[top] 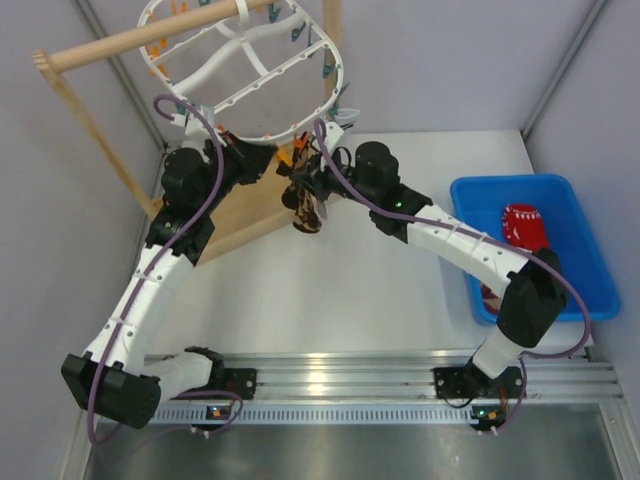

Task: Clip the socks to the hanger
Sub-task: Clamp the sock onto the hanger.

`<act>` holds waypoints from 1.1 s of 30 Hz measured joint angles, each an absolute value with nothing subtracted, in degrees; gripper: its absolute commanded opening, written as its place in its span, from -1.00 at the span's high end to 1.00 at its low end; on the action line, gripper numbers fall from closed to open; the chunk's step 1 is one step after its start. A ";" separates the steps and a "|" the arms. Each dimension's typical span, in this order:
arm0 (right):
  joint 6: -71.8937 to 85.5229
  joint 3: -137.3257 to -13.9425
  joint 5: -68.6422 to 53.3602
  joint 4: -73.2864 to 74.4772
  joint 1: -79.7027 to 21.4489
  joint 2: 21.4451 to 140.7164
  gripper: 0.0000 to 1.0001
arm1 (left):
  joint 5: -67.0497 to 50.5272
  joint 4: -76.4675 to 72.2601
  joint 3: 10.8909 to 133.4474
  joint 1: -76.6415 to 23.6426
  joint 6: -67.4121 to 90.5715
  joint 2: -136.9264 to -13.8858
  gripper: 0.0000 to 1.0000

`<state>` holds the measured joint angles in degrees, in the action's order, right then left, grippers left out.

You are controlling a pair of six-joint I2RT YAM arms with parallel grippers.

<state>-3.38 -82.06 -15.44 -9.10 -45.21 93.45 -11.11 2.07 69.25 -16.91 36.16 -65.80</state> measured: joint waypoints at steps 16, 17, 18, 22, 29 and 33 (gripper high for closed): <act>-3.42 -84.03 -14.83 -8.84 -45.19 94.00 1.00 | -10.87 2.59 69.10 -16.36 36.86 -64.86 -0.22; -3.42 -84.14 -14.83 -8.84 -45.06 94.00 1.00 | -10.94 2.90 69.10 -16.25 36.36 -64.45 -0.36; -3.42 -84.18 -14.81 -8.84 -44.80 94.00 1.00 | -11.11 3.27 69.08 -16.19 35.62 -63.86 -0.44; -3.46 -84.18 -14.79 -8.23 -43.44 93.91 1.00 | -12.69 4.19 68.51 -16.01 32.08 -60.73 -0.82; -3.88 -84.18 -14.76 -6.22 -38.39 92.75 1.00 | -14.24 12.08 69.04 -15.97 23.88 -57.21 -0.96; -3.88 -84.18 -14.70 -5.50 -35.46 91.79 1.00 | -14.66 18.02 69.41 -15.84 19.18 -57.12 -0.96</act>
